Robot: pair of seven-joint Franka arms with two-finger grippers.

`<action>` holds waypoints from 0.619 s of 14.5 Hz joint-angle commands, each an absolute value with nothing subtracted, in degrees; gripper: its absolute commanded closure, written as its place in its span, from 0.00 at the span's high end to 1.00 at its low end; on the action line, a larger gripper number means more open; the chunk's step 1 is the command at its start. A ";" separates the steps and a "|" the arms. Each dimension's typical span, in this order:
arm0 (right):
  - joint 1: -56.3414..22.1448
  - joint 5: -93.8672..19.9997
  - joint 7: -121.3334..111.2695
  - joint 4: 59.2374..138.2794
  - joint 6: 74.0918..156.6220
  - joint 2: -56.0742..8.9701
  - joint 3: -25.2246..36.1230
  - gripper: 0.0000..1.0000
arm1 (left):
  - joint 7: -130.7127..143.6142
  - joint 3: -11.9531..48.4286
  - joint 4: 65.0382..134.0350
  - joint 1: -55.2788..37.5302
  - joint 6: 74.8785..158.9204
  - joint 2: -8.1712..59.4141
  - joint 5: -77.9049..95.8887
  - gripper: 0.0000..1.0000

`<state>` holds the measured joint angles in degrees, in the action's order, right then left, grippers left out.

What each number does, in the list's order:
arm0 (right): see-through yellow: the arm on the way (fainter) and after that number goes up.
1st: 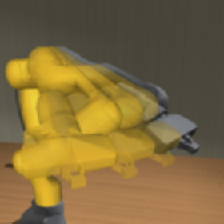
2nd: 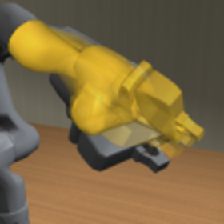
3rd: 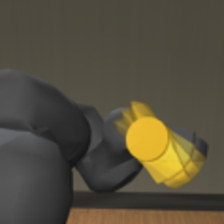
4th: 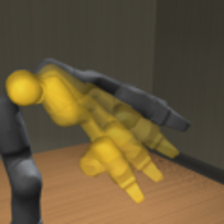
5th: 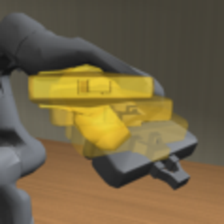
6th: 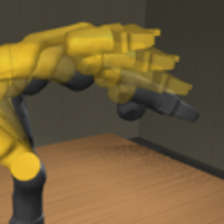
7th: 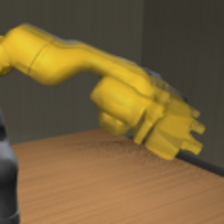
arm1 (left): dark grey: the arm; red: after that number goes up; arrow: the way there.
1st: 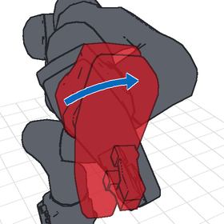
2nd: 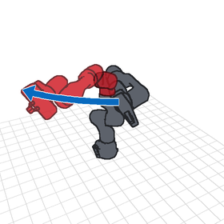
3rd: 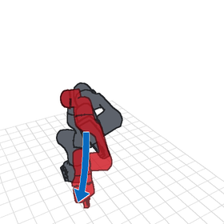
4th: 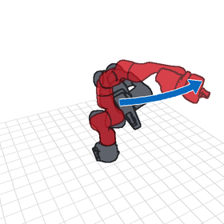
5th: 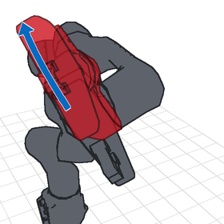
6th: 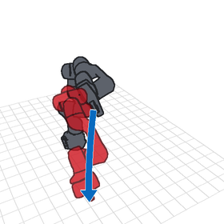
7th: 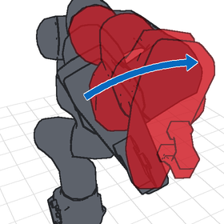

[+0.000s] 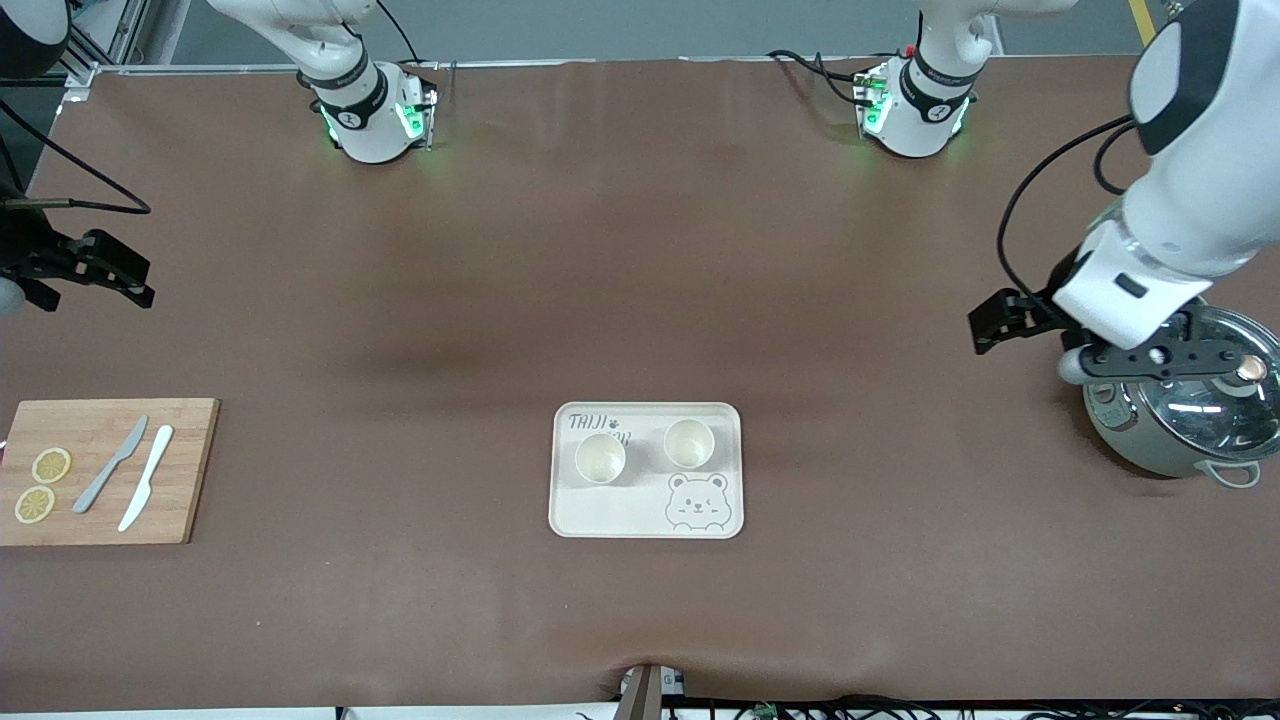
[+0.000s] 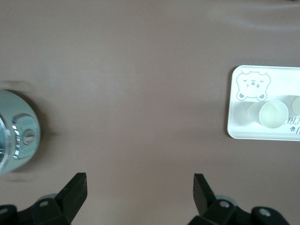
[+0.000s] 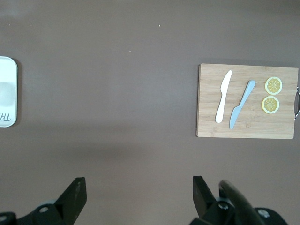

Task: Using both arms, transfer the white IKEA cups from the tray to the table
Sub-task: 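Move the left gripper down onto a white cup on the tray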

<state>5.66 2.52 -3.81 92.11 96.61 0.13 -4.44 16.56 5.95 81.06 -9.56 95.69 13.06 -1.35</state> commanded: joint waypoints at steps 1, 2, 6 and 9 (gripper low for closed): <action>6.24 3.16 -4.39 91.93 97.03 -0.35 -4.92 1.00 | 21.26 5.89 75.35 -15.18 97.11 21.41 -1.14 1.00; 6.24 3.16 -4.39 91.93 97.55 -0.44 -4.92 1.00 | 22.57 5.71 73.06 -17.12 97.29 24.49 -1.14 1.00; 5.28 2.55 -3.87 91.58 102.64 -2.81 -5.10 1.00 | 23.99 5.89 70.66 -21.26 103.87 32.77 -0.70 1.00; 2.21 2.46 -0.55 88.61 102.74 -5.96 -5.10 1.00 | 26.53 6.33 70.66 -23.02 109.67 37.25 -0.53 1.00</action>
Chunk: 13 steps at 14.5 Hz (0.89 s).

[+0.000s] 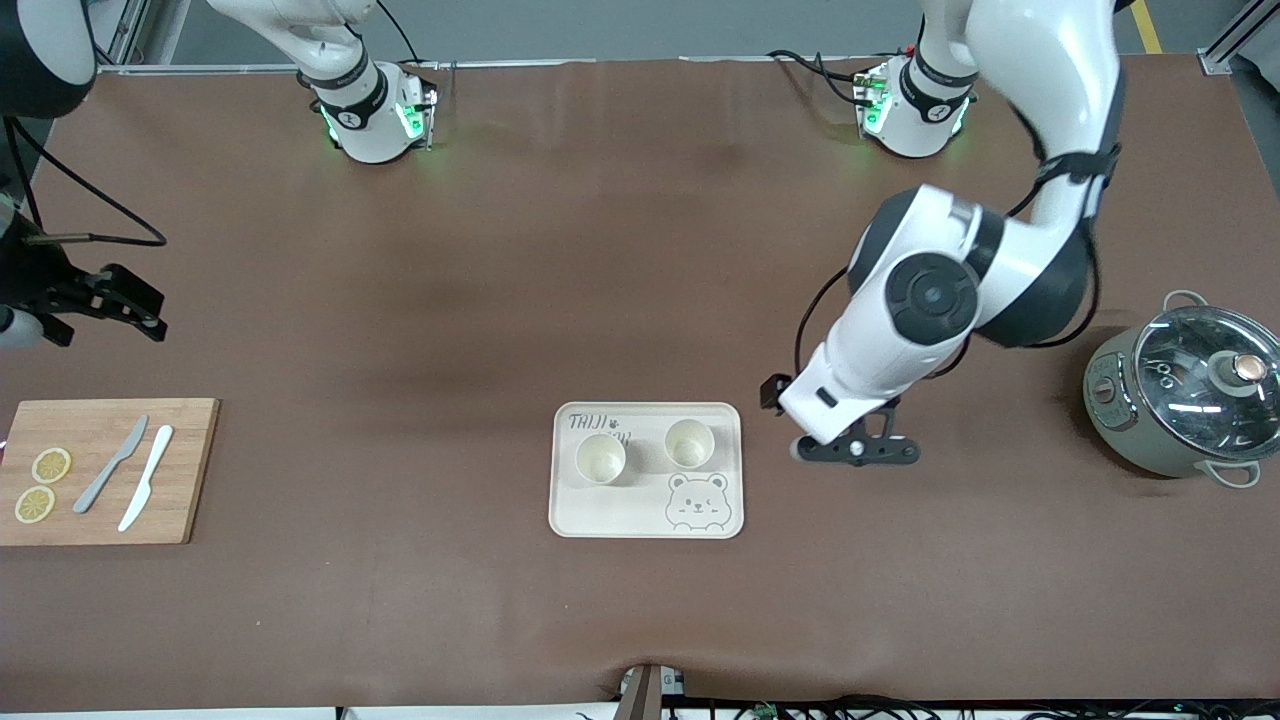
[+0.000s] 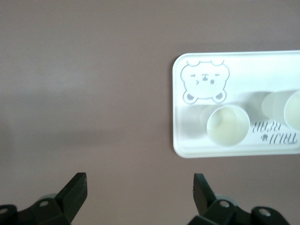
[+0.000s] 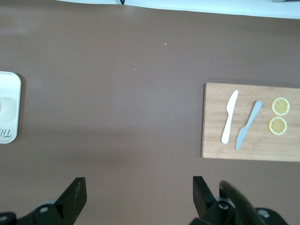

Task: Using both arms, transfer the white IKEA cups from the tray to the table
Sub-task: 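Move the left gripper down onto a white cup on the tray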

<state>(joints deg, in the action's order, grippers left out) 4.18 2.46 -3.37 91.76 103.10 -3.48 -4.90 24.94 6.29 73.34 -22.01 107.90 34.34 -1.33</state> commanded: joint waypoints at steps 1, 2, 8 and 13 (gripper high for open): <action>1.15 2.46 3.04 87.64 102.83 -7.37 -5.10 1.00 | 28.89 5.72 70.49 -25.12 111.51 38.48 -0.53 1.00; -0.25 2.55 5.95 86.76 102.92 -8.69 -5.10 1.00 | 30.74 4.93 70.49 -26.70 113.62 39.80 -0.61 1.00; -7.19 2.37 19.58 85.69 109.06 -15.20 -5.10 1.00 | 32.96 0.28 68.91 -34.08 121.02 46.75 -0.62 1.00; -10.01 0.71 25.02 85.52 113.45 -18.36 -5.19 1.00 | 32.96 -1.67 68.99 -35.86 125.94 49.75 -0.70 1.00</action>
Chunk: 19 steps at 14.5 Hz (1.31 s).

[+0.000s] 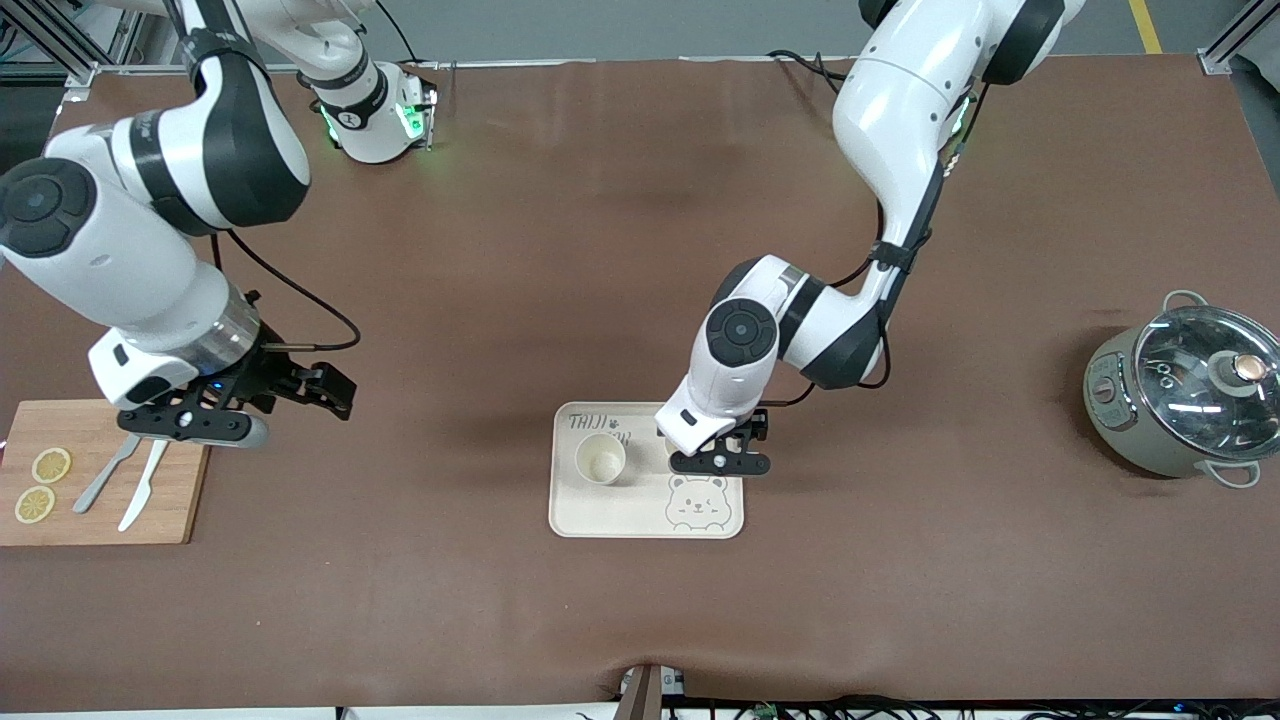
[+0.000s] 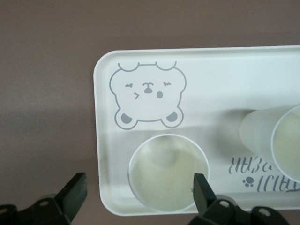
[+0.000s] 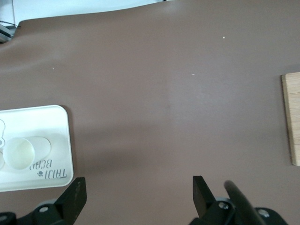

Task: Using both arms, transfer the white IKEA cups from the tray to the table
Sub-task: 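Lower the right gripper to the other cup while the left gripper holds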

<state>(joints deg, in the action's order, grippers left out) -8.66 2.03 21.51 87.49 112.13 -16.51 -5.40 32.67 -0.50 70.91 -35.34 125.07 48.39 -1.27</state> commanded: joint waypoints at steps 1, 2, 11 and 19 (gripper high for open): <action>-11.24 0.53 28.18 85.52 115.03 -19.41 -5.19 1.00 | 32.87 -1.76 68.99 -35.69 125.95 49.75 -0.70 1.00; -12.82 0.79 31.61 85.52 116.88 -20.90 -5.10 1.00 | 32.87 -1.76 69.08 -35.60 125.95 49.75 -0.70 1.00; -22.94 4.83 43.51 80.25 139.13 -41.91 -4.66 1.00 | 32.96 -1.67 70.49 -35.42 125.95 51.06 -1.05 1.00; -25.31 6.76 43.59 80.42 139.04 -43.06 -4.66 1.00 | 39.54 -1.58 70.49 -35.60 126.83 52.03 -1.22 0.00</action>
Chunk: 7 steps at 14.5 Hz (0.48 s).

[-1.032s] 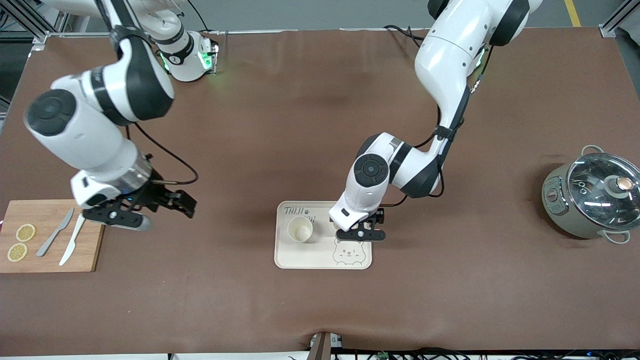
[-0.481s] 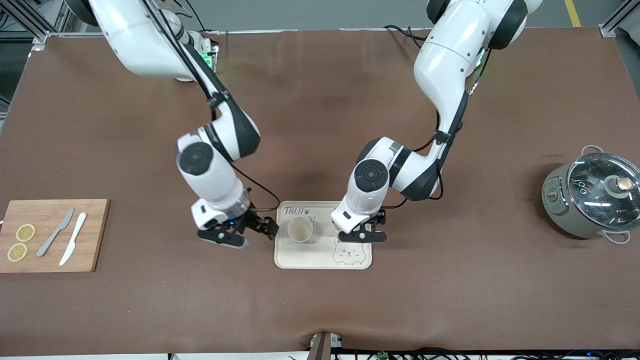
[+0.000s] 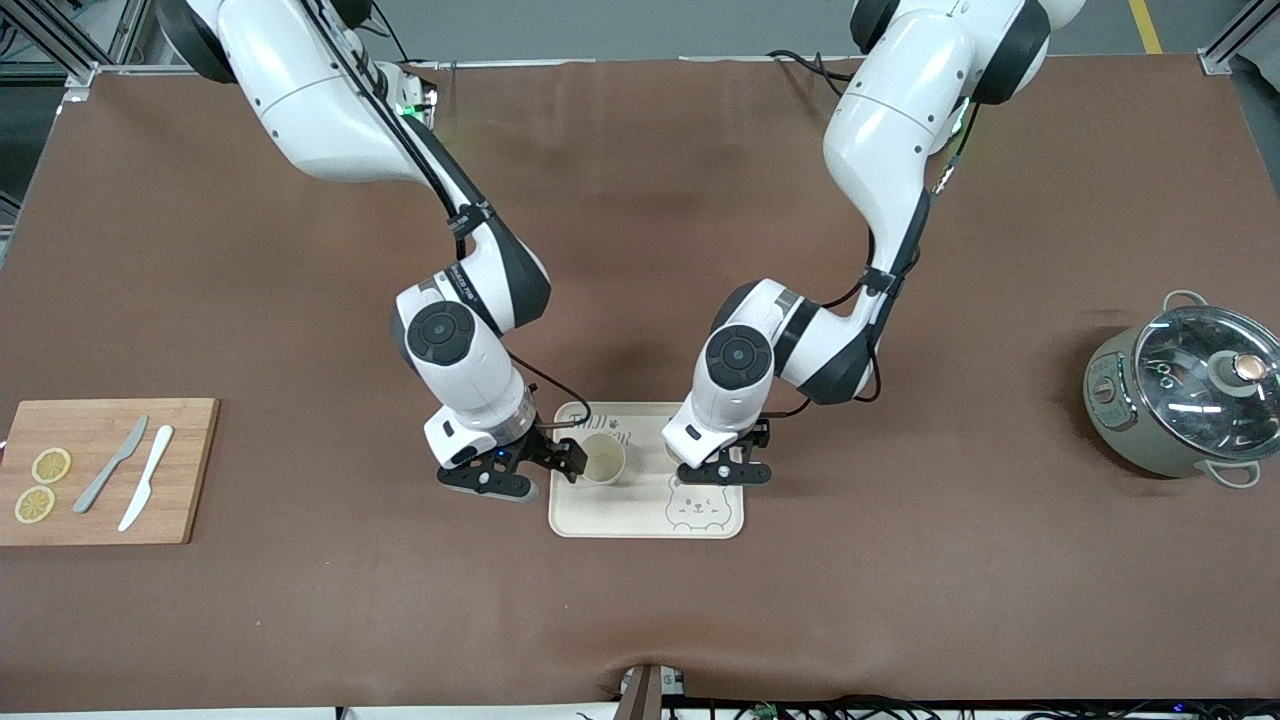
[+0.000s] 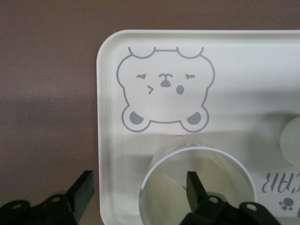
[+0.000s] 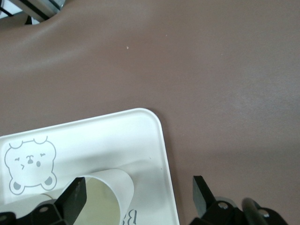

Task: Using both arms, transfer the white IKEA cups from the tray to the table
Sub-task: 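Lower the right gripper to the other cup while the left gripper holds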

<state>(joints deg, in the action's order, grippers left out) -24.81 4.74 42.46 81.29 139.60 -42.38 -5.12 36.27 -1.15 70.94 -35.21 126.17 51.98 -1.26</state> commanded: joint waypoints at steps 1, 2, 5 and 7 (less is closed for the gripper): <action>-25.57 7.64 43.59 80.42 139.13 -43.68 -4.66 1.00 | 39.46 -1.58 70.49 -35.51 126.83 52.12 -1.06 0.00; -25.75 8.17 43.59 80.33 139.13 -44.29 -4.66 1.00 | 39.38 -1.58 70.49 -35.68 126.83 52.12 -1.23 0.00; -25.93 8.53 43.68 80.33 140.79 -45.70 -4.66 1.00 | 39.46 -1.58 70.49 -35.77 126.83 51.95 -1.32 0.00; -26.36 8.53 43.77 80.33 141.68 -46.75 -4.66 1.00 | 39.72 -1.58 70.49 -35.60 125.78 50.54 -1.23 0.00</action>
<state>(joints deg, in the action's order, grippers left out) -25.44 7.02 42.46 81.45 140.92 -45.37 -5.10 38.50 -1.15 70.61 -35.25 126.50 51.93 -1.26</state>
